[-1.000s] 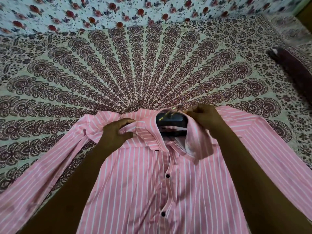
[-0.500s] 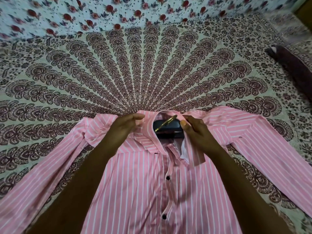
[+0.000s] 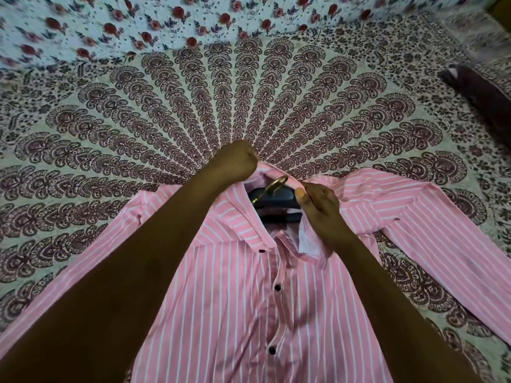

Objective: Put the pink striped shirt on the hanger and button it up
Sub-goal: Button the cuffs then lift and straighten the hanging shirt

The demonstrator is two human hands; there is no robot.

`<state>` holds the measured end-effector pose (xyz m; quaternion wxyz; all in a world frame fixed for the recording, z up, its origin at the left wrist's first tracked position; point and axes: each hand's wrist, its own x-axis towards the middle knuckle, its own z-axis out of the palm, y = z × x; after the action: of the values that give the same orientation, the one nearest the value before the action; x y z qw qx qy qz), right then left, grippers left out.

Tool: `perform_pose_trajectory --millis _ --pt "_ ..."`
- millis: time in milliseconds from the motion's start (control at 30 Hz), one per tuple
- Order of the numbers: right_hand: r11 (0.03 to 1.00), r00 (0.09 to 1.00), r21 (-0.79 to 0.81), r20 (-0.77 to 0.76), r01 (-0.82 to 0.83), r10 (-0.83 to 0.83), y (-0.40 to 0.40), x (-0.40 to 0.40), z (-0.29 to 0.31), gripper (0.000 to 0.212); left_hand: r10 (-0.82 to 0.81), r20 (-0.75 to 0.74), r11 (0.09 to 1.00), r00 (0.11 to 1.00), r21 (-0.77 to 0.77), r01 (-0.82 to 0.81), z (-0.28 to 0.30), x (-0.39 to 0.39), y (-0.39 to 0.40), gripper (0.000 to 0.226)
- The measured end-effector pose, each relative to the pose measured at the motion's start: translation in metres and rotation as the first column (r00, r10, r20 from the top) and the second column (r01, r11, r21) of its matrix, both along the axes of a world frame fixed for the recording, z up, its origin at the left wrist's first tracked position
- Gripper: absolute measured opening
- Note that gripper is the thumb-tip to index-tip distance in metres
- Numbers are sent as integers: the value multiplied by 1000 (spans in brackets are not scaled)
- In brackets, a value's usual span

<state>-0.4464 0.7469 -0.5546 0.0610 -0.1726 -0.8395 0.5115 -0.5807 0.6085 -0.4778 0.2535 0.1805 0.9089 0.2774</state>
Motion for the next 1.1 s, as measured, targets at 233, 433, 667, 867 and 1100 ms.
perform_pose_trajectory --millis 233,433,667,867,1100 --pt "921 992 -377 -31 99 -119 4 -11 -7 29 60 234 970 970 217 -112 -18 5 -19 25" --pt "852 987 -509 -33 121 -160 5 -20 -2 20 -212 10 972 977 -100 212 -1 1 -55 19" --pt "796 989 -596 -13 108 -145 6 -21 2 33 121 519 945 846 199 -258 5 0 -72 14" --pt "788 988 -600 25 137 -153 8 -25 2 44 252 563 867 787 231 -442 -21 19 -77 12" --pt "725 990 -675 68 136 -121 13 -26 -6 36 220 401 900 889 269 -344 -21 10 -46 21"
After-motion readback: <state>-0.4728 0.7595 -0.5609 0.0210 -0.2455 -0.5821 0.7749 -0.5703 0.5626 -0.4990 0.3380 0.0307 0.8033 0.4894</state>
